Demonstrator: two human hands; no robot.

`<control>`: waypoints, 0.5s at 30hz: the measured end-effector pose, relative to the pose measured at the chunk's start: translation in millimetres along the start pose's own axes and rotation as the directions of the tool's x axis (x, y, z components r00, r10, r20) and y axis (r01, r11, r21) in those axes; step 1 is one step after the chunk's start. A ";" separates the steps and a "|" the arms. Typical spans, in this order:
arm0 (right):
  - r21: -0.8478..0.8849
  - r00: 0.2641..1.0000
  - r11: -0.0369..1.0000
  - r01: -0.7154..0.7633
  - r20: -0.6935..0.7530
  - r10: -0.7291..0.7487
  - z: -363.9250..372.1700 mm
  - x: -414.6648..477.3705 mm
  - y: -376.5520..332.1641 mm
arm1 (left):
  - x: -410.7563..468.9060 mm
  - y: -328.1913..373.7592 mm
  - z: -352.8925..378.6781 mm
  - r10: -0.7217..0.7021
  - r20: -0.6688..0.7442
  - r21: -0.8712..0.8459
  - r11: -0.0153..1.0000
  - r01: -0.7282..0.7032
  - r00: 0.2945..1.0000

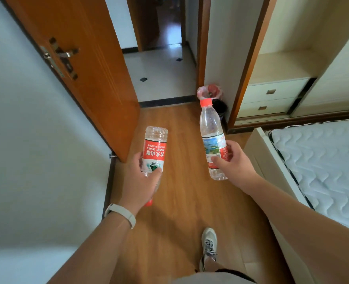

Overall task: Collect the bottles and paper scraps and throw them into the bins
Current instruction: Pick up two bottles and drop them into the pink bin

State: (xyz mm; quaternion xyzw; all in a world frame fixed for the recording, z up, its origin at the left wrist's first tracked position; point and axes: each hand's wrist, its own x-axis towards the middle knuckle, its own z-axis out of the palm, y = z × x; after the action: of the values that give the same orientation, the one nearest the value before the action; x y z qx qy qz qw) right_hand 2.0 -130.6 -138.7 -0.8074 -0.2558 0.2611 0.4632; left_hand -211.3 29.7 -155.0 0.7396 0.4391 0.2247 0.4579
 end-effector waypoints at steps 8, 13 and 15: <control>0.013 1.000 1.000 0.006 -0.030 -0.005 -66.3 124.4 1.6 | 105.1 69.3 67.2 0.029 0.025 0.040 0.999 -0.030 0.999; 0.042 0.996 0.999 -0.021 -0.081 0.025 -98.0 168.7 7.4 | 148.1 104.6 99.6 0.077 0.096 0.047 0.995 -0.082 0.992; 0.042 0.995 0.999 -0.034 -0.093 0.038 -109.1 185.5 9.5 | 170.2 116.9 111.1 0.089 0.104 0.038 0.995 -0.093 0.991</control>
State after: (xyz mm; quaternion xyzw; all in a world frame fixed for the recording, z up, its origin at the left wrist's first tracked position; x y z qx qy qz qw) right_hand 211.4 -80.3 -133.9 -0.8137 -0.2139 0.2363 0.4862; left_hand 9.5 99.1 -117.9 0.7792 0.3855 0.1976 0.4531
